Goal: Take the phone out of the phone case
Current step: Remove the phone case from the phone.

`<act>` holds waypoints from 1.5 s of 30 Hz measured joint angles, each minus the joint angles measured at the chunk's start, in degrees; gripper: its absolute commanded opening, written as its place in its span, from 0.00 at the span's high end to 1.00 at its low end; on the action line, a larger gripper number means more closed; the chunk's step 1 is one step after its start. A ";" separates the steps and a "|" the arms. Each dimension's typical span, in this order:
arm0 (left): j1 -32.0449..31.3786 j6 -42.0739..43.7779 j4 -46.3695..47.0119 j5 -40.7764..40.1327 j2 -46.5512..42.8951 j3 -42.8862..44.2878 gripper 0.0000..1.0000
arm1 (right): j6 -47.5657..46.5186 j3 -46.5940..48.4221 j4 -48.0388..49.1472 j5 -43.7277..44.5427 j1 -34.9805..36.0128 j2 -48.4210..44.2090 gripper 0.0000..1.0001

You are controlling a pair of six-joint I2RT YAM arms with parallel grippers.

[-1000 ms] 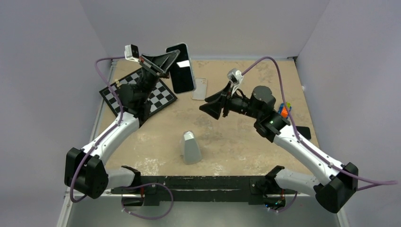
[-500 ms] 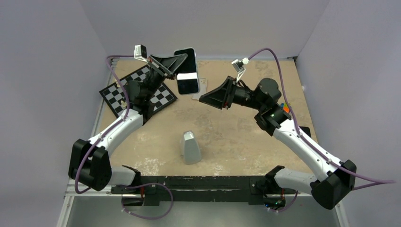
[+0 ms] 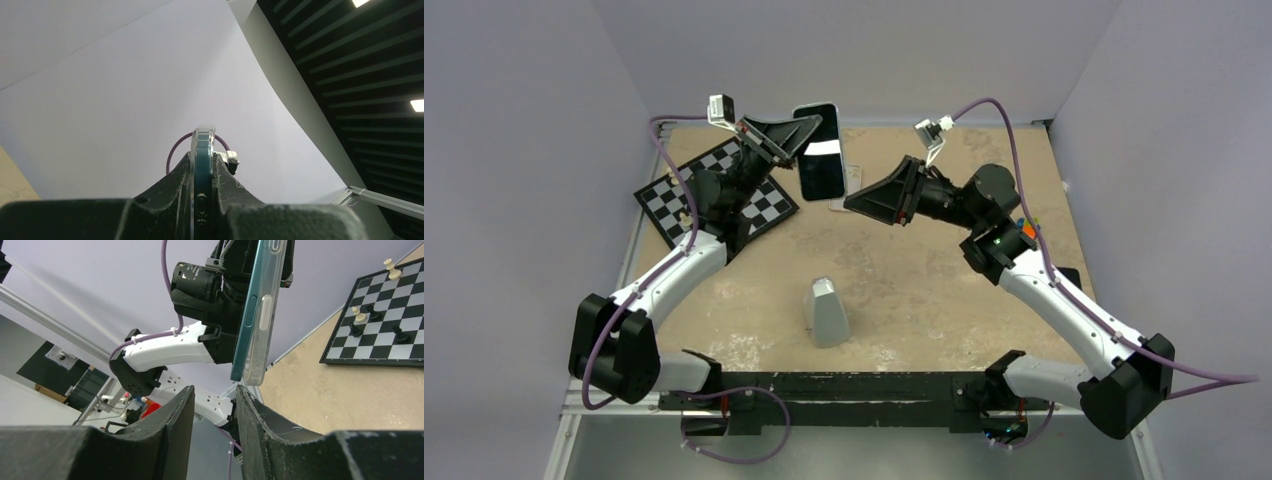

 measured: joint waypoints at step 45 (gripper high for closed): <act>1.79 3.17 8.48 38.29 1.70 4.48 0.10 | 26.64 5.33 18.99 -14.38 -5.16 12.22 1.00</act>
